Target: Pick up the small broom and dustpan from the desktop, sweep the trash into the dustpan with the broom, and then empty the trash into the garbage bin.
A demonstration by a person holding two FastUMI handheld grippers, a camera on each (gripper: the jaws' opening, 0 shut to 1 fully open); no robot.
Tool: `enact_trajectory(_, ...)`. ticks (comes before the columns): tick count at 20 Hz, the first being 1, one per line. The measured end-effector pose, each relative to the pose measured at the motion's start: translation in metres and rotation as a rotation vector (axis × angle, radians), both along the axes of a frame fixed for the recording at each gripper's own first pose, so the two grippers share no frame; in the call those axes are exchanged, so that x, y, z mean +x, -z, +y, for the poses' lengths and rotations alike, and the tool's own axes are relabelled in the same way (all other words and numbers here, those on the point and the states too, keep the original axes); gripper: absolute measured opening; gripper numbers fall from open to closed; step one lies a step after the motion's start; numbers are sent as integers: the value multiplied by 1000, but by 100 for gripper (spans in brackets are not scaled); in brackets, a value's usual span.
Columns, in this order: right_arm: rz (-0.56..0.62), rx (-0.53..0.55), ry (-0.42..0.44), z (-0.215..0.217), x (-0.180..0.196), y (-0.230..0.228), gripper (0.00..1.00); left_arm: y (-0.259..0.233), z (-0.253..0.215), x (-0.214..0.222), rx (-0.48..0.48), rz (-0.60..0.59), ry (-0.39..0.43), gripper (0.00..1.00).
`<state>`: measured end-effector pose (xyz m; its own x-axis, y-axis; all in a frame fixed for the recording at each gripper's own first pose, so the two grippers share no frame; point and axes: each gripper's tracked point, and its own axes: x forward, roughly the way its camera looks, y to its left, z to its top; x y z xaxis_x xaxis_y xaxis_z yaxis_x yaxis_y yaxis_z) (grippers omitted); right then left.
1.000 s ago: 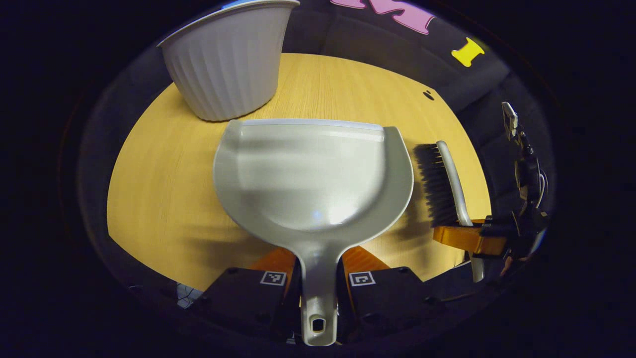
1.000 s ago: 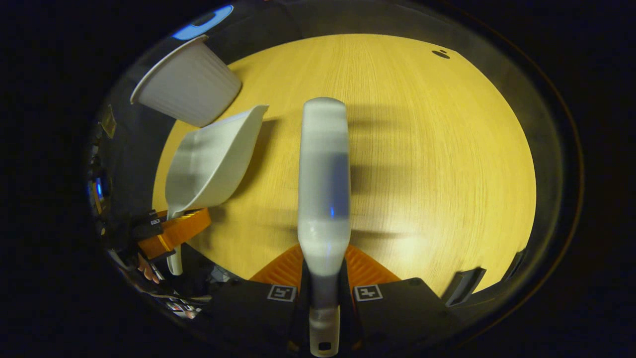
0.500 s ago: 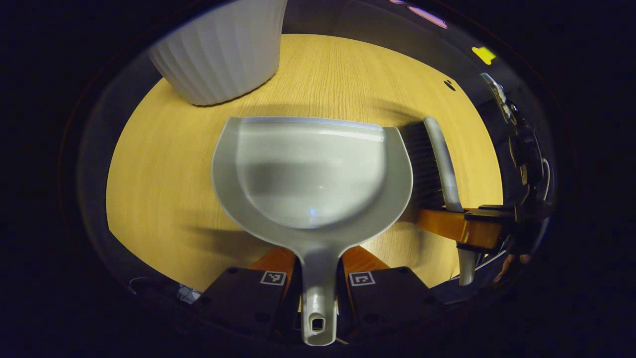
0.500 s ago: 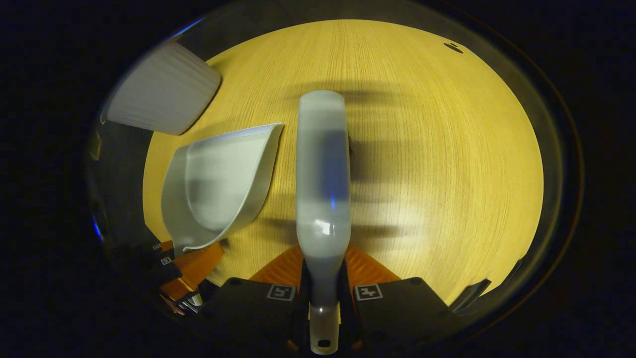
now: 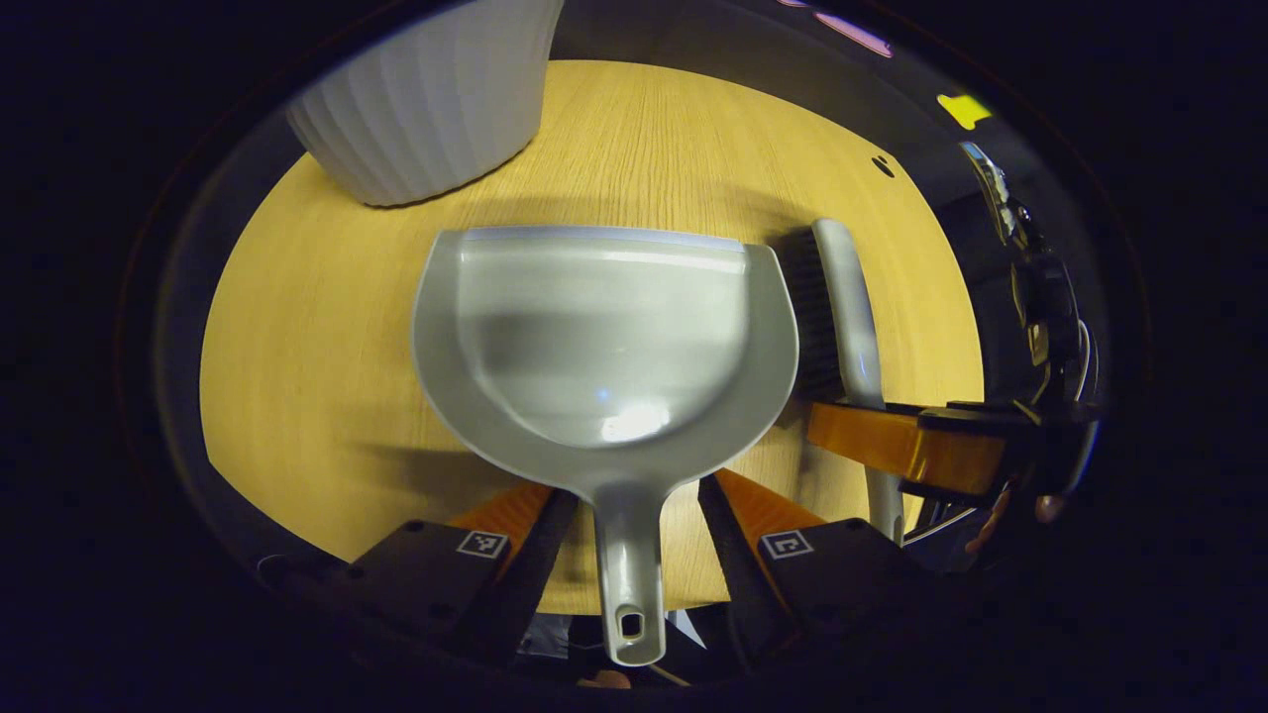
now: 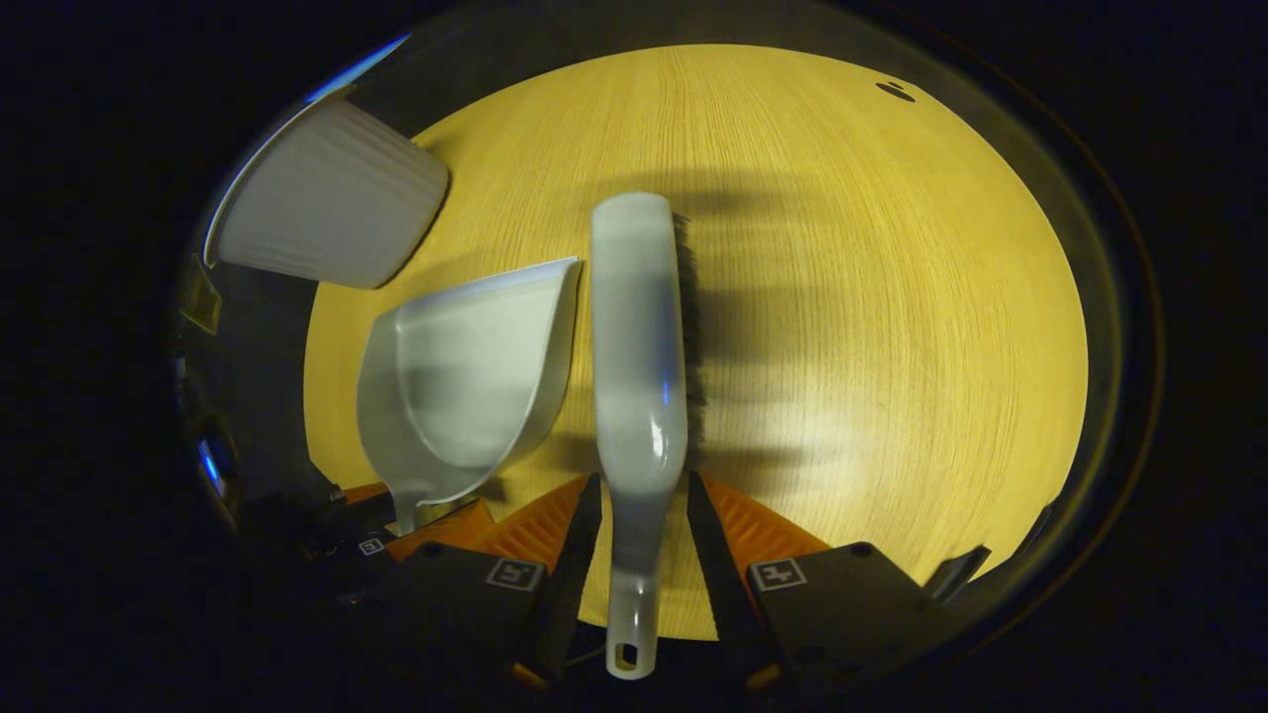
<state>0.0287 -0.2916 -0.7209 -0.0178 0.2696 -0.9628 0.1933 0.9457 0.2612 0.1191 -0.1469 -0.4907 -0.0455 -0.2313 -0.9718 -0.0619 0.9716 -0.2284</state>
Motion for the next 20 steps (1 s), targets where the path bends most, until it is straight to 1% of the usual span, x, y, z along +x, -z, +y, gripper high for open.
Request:
enact_trajectory(1, -18, 10, 8, 1, 0, -6, 60, -7, 0, -3, 0, -9, 0, 78)
enact_trajectory(2, -48, 18, 17, 0, 3, -18, 68, -17, -2, -8, -22, -21, -5, 80)
enact_trajectory(3, -87, 23, 28, -1, 5, -29, 95, -29, -7, -14, -64, -29, -3, 80)
enact_trajectory(4, -132, 25, 42, -3, 8, -41, 97, -42, -13, -20, -106, -39, 14, 80)
enact_trajectory(5, -177, 24, 57, -6, 11, -58, 85, -58, -11, -22, -111, -66, 27, 80)
enact_trajectory(6, -227, 20, 74, -9, 15, -74, 90, -73, -8, -23, -109, -105, 34, 82)
enact_trajectory(7, -277, 16, 91, -13, 18, -96, 99, -87, -6, -21, -103, -149, 33, 82)
enact_trajectory(8, -325, 15, 106, -16, 20, -115, 99, -104, -4, -16, -101, -199, 24, 82)
enact_trajectory(9, -375, 10, 125, -19, 24, -134, 88, -125, -1, -11, -102, -253, 9, 82)
enact_trajectory(10, -438, 8, 146, -21, 30, -152, 99, -147, 2, -2, -102, -318, -7, 82)
enact_trajectory(13, -652, -37, 169, -26, 48, -210, 99, -212, 3, 32, -136, -592, -59, 82)
enact_trajectory(15, -795, -71, 161, -25, 59, -244, 98, -249, 8, 40, -142, -770, -80, 82)
enact_trajectory(17, -956, -96, 172, -21, 74, -278, 98, -263, 16, 35, -101, -942, -94, 81)
enact_trajectory(20, -1211, -107, 192, -16, 83, -331, 97, -280, 21, 27, -17, -1154, -126, 81)
